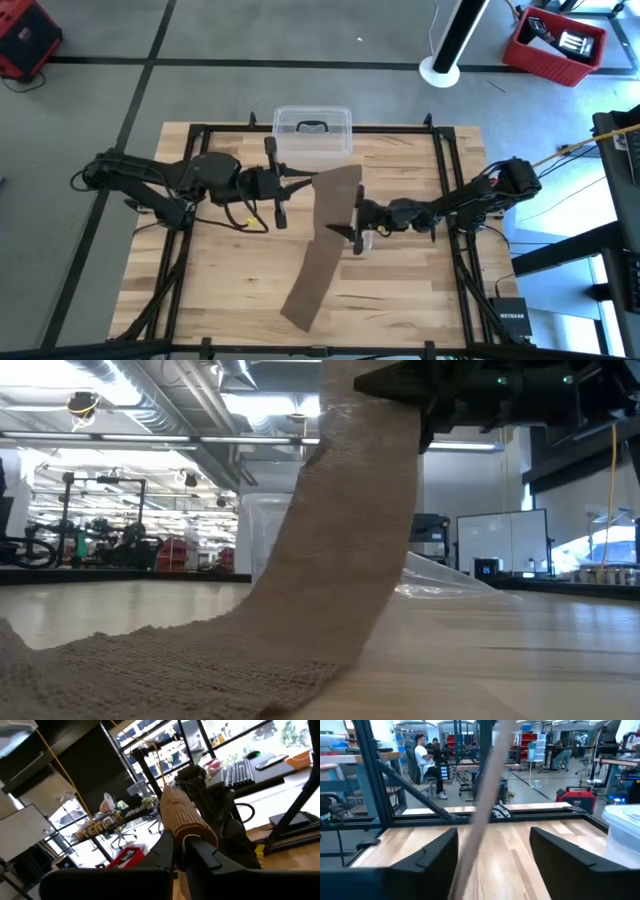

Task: Roll bandage
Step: Roll the brown bandage

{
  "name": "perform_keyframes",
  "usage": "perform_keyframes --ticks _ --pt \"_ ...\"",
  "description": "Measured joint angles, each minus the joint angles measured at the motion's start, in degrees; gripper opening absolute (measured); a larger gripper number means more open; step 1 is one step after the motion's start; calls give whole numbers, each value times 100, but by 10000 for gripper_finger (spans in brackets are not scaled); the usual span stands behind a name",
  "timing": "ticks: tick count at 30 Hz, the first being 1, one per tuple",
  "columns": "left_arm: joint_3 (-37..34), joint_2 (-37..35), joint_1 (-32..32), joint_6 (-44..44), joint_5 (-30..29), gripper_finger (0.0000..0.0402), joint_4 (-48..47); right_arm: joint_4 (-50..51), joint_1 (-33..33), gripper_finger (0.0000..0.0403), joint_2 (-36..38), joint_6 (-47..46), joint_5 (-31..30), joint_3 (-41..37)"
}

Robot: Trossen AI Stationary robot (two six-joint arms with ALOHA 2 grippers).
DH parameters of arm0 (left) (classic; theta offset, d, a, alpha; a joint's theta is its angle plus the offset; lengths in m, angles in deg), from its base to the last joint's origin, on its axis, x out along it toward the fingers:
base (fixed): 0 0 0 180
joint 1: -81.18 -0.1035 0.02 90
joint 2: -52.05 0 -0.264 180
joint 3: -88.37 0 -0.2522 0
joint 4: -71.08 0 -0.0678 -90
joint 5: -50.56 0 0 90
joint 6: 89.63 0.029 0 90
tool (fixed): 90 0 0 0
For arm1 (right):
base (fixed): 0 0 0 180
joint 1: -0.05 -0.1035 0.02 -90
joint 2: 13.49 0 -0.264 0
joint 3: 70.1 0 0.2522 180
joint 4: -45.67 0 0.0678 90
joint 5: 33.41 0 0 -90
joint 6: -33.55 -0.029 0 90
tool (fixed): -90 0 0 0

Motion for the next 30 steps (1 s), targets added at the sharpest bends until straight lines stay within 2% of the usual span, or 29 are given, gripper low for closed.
perform_keyframes --ticks 6,8,12,13,16,20,25,30 --pt "0 2 9 209 20 17 116 650 -9 194 -1 427 -91 263" --pt "0 2 -30 357 -40 17 267 761 -80 154 2 441 -97 292" --pt "0 2 -91 842 -510 17 1062 1002 -252 34 3 503 -256 300" --pt "0 0 -100 1021 -582 17 1238 1004 -321 18 3 615 -313 300" --pt "2 -9 -137 1482 -746 17 1574 962 -539 19 3 765 -550 300" --pt "1 -9 -307 1814 -889 17 1630 982 -841 6 4 929 -555 300" --pt "0 -7 -600 2085 -1354 17 1439 1057 -1331 4 67 1048 -587 300" --pt "0 -37 -853 2157 -1562 17 850 1262 -1746 4 237 1064 -756 310"
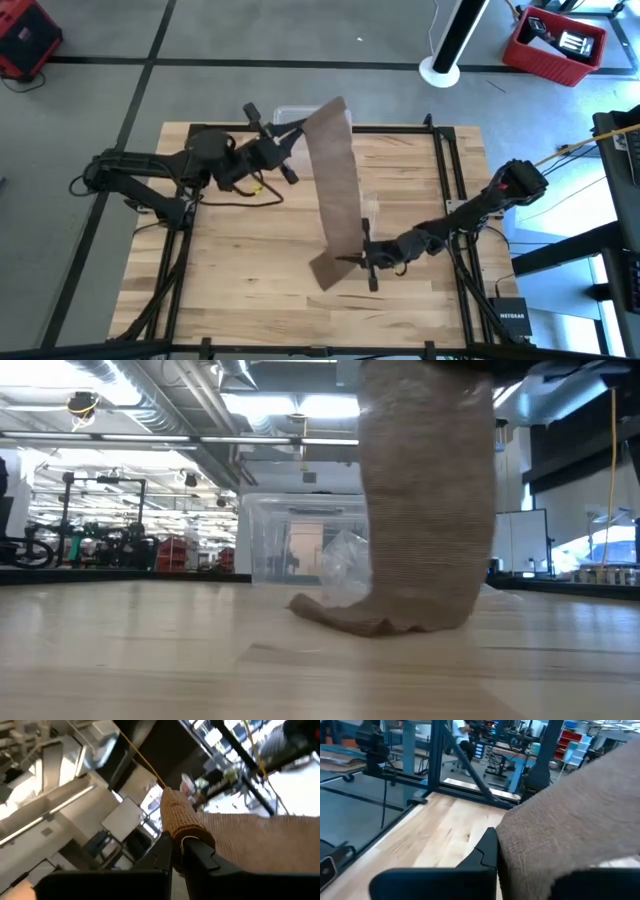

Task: Roll bandage
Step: Roll the brown bandage

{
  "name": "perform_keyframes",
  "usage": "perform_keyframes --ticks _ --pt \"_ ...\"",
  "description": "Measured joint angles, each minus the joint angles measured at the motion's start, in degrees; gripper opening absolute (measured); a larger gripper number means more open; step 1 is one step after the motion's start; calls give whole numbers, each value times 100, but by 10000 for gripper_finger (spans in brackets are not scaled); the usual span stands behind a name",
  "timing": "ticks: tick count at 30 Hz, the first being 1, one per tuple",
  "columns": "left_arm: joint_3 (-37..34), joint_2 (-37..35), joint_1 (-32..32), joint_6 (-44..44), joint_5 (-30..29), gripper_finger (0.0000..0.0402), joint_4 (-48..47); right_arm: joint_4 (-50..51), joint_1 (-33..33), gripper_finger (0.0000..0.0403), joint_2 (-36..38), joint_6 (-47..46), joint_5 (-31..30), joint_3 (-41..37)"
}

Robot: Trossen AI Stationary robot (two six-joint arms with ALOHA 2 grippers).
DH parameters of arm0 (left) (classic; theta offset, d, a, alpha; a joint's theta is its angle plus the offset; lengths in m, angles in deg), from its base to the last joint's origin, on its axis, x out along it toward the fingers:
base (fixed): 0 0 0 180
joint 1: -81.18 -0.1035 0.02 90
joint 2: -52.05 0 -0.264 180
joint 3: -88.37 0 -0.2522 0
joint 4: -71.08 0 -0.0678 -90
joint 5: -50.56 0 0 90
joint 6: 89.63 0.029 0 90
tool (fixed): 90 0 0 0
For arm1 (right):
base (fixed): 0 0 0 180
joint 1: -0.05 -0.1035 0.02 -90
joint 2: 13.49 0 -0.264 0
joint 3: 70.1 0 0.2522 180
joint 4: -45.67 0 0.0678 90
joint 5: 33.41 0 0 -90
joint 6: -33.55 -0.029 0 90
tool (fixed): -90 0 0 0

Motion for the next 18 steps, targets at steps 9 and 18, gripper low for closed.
perform_keyframes --ticks 9,18 --pt "0 -32 -280 -164 -73 17 -1369 453 -667 3 809 581 -231 9" --pt "0 17 -301 -440 -326 17 -1950 2300 -1442 2 1696 1295 -697 1034"
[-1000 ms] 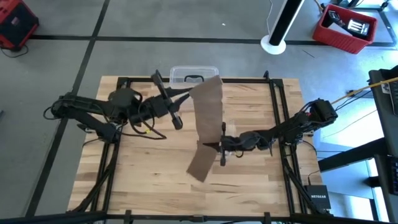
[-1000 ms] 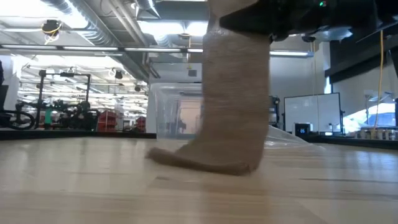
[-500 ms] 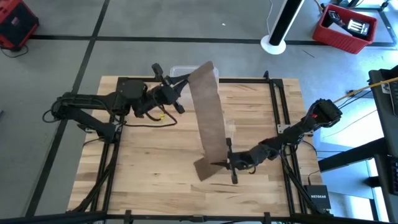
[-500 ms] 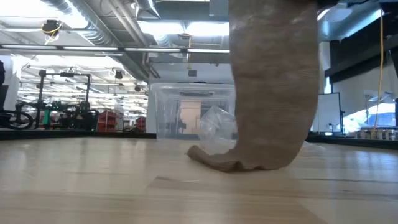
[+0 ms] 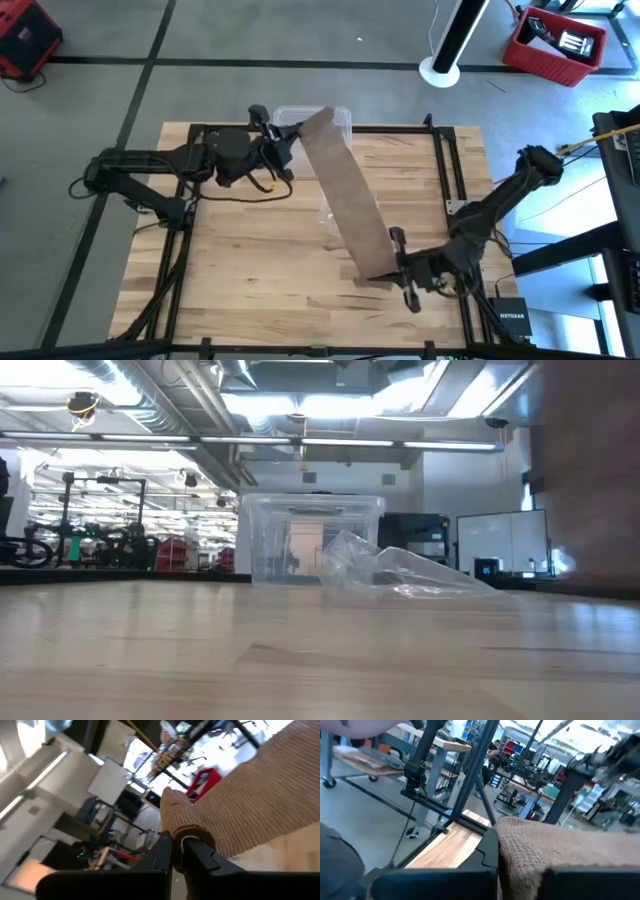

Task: Roll bandage
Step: Roll the brown bandage

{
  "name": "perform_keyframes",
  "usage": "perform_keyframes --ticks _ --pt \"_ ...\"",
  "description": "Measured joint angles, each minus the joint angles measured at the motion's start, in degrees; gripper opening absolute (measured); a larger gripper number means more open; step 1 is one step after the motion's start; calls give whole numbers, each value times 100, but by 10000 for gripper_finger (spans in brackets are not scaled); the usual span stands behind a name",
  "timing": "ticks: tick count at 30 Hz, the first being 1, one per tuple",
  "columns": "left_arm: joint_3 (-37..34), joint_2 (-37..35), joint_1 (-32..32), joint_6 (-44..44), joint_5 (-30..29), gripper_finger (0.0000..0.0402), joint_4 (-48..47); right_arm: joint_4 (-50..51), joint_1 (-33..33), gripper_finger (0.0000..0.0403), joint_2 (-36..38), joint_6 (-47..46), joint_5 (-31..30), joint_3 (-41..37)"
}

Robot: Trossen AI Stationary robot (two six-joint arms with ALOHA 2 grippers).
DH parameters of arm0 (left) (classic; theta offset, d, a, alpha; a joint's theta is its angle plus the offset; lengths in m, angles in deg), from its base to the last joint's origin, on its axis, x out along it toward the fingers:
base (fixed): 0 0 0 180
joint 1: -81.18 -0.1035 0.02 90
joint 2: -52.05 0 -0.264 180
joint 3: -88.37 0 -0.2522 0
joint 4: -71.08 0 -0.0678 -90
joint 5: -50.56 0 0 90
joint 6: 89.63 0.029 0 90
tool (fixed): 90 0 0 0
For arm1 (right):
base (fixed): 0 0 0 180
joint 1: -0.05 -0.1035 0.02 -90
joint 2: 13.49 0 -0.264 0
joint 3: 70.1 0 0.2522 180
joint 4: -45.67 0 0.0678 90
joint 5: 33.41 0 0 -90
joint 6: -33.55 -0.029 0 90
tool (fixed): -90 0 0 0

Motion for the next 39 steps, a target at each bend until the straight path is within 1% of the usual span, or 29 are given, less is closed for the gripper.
perform_keyframes --ticks 4,8,13,18,22,27,37,39 --pt "0 175 129 -226 27 17 -258 645 -91 1 13 427 -38 606" --pt "0 472 313 -303 18 17 -469 971 -85 1 15 710 -37 1078" --pt "0 815 609 -580 25 17 -505 1006 -79 1 15 1318 -62 1437" --pt "0 1042 987 -669 0 17 -515 921 -22 1 26 1646 -566 1796" --pt "0 1139 1262 -702 -29 17 -513 937 108 1 87 1815 -647 2007" --pt "4 1344 1490 -796 -49 17 -530 581 425 1 171 1669 -652 2316" --pt "4 1861 1905 -505 -54 17 -622 925 1191 1 211 1660 -632 3158" --pt "4 1946 1974 -463 -60 17 -615 656 1390 1 212 1381 -618 3251"
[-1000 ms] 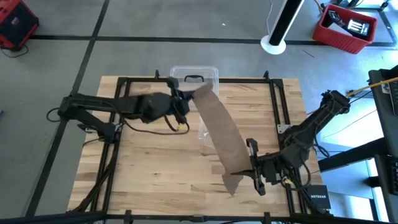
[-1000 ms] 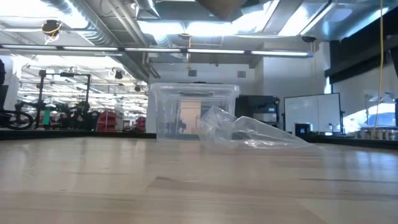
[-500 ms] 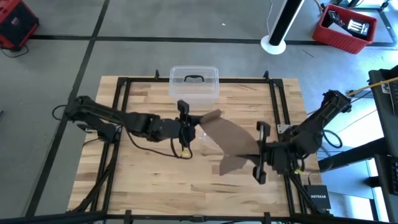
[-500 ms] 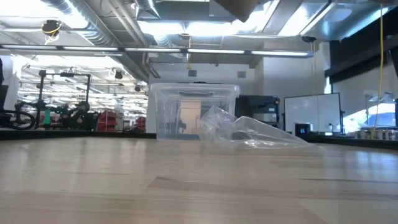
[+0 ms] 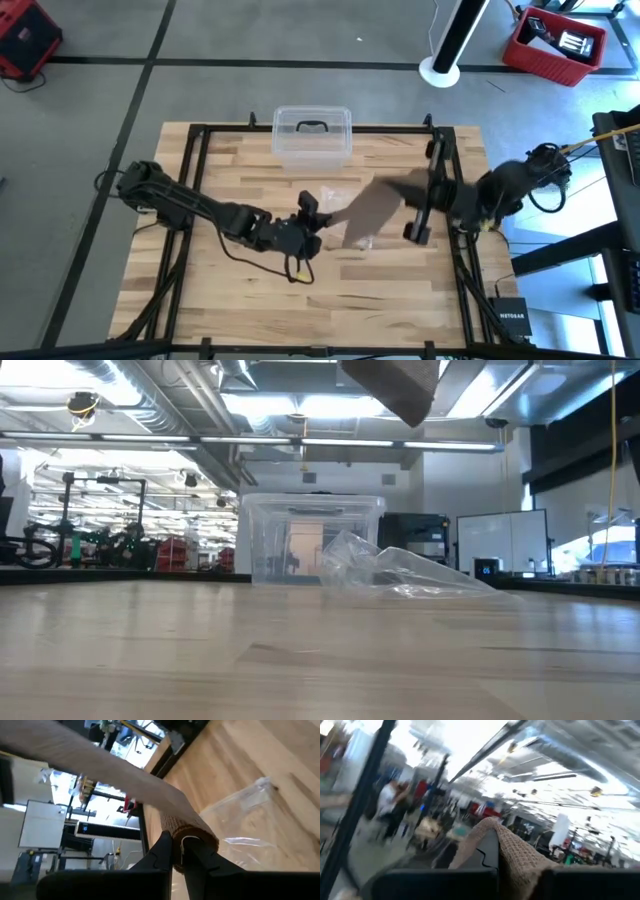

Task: Roll bandage
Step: Roll the brown bandage

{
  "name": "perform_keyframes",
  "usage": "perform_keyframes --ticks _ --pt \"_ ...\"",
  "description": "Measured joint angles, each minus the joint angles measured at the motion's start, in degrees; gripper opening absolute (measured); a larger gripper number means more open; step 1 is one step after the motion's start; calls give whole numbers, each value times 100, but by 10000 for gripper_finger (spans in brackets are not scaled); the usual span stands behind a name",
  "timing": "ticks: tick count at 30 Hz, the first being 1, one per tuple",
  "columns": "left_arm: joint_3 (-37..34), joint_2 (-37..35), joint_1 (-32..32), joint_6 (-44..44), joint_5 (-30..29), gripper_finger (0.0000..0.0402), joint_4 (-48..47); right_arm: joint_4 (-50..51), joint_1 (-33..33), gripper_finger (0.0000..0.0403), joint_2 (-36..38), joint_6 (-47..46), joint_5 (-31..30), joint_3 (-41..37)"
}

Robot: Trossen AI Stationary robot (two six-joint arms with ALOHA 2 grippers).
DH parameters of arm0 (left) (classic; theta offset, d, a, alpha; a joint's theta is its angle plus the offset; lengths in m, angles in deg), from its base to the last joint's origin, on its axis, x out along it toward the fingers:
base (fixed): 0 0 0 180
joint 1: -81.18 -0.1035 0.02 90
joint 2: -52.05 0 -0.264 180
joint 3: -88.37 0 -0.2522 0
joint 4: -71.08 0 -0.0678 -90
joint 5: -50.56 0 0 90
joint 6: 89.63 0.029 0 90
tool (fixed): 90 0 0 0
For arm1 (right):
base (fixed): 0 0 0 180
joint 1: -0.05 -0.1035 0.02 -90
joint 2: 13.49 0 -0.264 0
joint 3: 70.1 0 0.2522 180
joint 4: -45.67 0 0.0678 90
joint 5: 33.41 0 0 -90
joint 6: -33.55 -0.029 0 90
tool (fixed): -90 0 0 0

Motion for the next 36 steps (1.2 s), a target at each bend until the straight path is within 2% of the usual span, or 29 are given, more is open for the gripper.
perform_keyframes --ticks 6,9,12,18,25,29,32,36 --pt "0 112 111 -177 -224 17 -229 -121 347 1 65 -45 73 269" --pt "2 80 136 -725 -663 17 -730 -160 268 1 98 -58 111 392" --pt "0 -21 142 -1422 -1089 17 -1368 -61 -158 1 93 -70 -34 403" --pt "-2 -229 167 -2276 -1320 17 -2119 -100 -891 1 91 834 -953 480" --pt "-4 -660 165 -3026 -1653 17 -2563 -206 -1562 1 83 1404 -1319 799" --pt "-4 -713 233 -2701 -1579 17 -2333 -574 -1653 1 72 1821 -1256 905" --pt "-7 -690 297 -2230 -860 17 -1887 -848 -1556 1 61 2099 -978 1094" --pt "-7 -674 457 -1527 -517 17 -1086 -906 -1090 1 59 2053 -467 1346"
